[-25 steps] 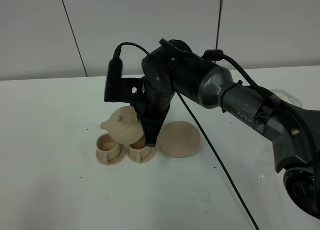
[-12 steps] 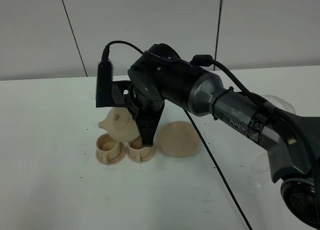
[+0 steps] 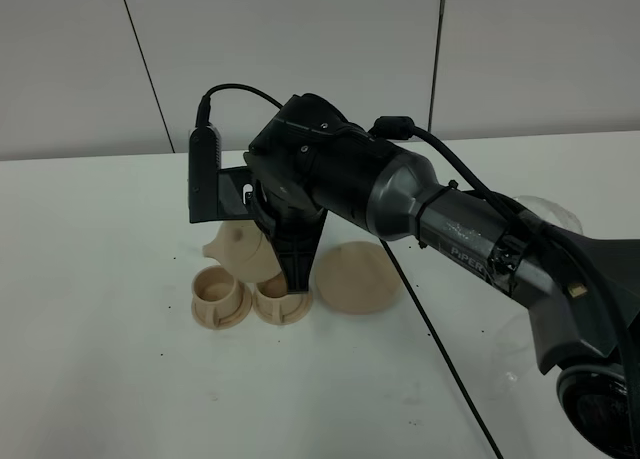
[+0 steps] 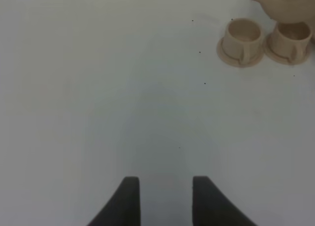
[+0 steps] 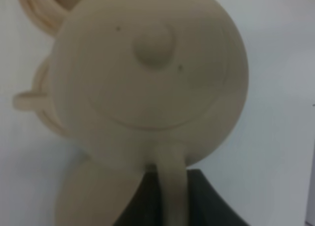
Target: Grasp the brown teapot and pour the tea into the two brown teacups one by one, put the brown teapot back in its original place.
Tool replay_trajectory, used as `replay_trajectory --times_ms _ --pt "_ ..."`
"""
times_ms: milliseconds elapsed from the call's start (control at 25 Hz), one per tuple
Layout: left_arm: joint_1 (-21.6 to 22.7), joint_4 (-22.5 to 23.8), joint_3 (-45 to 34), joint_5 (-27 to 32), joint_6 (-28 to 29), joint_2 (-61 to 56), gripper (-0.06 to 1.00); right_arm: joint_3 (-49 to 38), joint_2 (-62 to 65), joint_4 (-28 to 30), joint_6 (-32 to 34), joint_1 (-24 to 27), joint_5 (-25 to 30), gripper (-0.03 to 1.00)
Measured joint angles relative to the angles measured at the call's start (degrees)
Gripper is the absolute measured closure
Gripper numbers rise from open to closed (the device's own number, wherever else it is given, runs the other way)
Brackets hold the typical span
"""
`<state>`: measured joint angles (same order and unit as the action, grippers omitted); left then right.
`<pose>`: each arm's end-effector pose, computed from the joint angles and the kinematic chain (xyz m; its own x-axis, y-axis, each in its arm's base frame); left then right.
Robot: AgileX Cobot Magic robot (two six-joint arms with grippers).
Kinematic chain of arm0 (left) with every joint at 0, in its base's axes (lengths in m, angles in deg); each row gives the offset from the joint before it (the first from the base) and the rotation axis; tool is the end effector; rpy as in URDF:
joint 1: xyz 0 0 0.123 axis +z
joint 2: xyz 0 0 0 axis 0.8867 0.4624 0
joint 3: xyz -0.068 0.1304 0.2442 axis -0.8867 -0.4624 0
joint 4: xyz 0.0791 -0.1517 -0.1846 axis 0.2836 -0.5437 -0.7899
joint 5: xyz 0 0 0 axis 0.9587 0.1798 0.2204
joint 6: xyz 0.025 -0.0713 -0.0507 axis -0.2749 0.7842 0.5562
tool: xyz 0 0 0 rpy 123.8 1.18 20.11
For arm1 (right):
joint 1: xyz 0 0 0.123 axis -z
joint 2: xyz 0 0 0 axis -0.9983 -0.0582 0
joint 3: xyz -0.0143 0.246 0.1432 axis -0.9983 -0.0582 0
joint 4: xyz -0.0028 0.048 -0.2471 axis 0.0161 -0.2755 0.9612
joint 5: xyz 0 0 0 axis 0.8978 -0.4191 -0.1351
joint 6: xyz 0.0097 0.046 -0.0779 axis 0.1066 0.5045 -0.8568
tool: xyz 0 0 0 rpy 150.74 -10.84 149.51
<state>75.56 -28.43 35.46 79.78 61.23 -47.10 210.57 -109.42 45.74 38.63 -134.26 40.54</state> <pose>0.0067 -0.0089 0.2821 -0.4991 0.0315 -0.8660 -0.0594 0.9957 0.0705 0.3613 0.3638 0.2315 0.1777 -0.9766 -0.1210 -0.8487 -0.0899 -0.5211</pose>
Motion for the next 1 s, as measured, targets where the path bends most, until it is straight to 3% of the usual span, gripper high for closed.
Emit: replay_trajectory --times_ms 200,1000 --pt "0.0 0.0 0.0 0.0 0.0 0.0 0.62 0.0 0.3 3.3 1.3 -1.1 0.6 0.87" --pt "0.0 0.0 0.0 0.0 0.0 0.0 0.62 0.0 0.8 6.7 2.1 -3.7 1.1 0.87"
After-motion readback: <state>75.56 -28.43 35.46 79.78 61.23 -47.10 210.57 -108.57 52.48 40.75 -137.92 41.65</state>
